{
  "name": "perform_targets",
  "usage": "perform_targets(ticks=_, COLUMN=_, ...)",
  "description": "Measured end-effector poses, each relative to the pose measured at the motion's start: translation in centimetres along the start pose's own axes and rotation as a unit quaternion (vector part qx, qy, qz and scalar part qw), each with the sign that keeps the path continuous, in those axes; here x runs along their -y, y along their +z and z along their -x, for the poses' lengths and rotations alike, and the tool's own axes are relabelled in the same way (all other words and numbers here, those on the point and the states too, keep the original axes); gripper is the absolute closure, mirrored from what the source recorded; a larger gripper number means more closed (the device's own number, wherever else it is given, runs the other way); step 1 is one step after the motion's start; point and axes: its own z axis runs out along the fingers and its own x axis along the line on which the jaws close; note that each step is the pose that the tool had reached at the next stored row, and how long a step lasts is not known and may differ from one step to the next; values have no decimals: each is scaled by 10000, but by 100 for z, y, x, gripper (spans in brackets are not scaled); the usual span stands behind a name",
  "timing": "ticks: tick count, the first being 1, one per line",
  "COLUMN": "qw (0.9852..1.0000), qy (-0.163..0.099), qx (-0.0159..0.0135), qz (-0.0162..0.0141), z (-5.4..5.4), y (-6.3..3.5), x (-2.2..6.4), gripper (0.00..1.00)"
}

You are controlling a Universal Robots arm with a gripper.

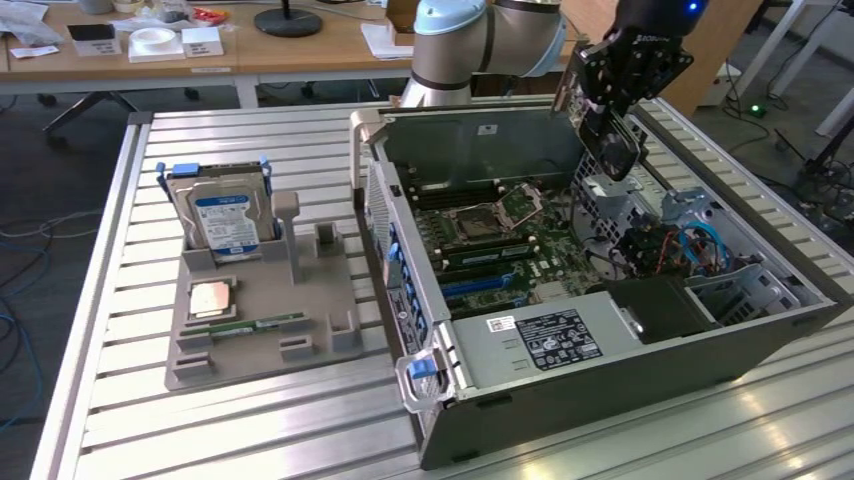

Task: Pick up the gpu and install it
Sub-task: 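Insert the gpu into the slot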

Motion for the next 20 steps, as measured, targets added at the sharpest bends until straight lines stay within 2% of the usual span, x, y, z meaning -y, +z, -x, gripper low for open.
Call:
perform_targets(ticks=11, qw=10000, qy=-34, qx=-2, qz=1, z=0, y=0, x=0, gripper=73)
perform_targets(ticks=16, qw=9994, qy=-352, qx=-26, qz=11, z=0, y=1, x=0, gripper=73)
perform_targets(ticks=20, qw=9974, qy=-717, qx=-52, qz=21, z=0, y=2, x=0, gripper=73)
